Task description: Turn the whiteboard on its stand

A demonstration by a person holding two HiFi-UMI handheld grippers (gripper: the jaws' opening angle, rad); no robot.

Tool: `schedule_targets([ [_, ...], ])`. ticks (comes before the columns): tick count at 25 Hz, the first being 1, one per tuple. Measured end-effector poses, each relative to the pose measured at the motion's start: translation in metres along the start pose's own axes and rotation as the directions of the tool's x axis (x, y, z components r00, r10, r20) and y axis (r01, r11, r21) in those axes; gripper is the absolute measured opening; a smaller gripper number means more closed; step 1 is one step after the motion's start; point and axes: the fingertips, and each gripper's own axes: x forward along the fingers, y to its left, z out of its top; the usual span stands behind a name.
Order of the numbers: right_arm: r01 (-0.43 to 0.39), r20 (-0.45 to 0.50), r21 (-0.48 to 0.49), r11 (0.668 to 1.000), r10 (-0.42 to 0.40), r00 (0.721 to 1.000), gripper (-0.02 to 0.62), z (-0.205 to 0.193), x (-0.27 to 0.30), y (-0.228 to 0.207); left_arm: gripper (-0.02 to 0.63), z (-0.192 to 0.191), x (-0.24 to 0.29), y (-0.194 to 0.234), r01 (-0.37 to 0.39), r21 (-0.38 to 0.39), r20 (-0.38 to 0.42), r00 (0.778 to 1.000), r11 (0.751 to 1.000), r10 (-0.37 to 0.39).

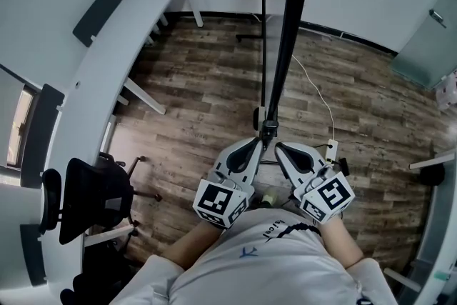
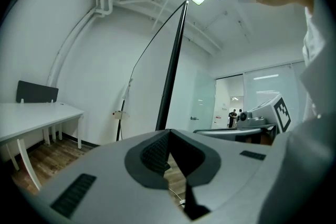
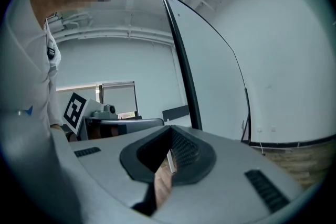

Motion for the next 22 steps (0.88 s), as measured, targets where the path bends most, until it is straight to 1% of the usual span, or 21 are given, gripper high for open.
schedule_targets([
  [15,-0.013,-0.01,0.0,1.0,0.013,1.0,0.012,-0.004,0.003,-0.013,0.012,-0.007,0.002,0.007,-0.043,-0.011,-0.009,0.999,0.999,0.043],
  [22,0.014,0.001,-0.007,1.0,-0.014,1.0,0.012,0.001,0.0,-0.026,0.012,-0.003,0.005,0.01,-0.051,-0.025,0.004,0.999,0.998,0.051],
])
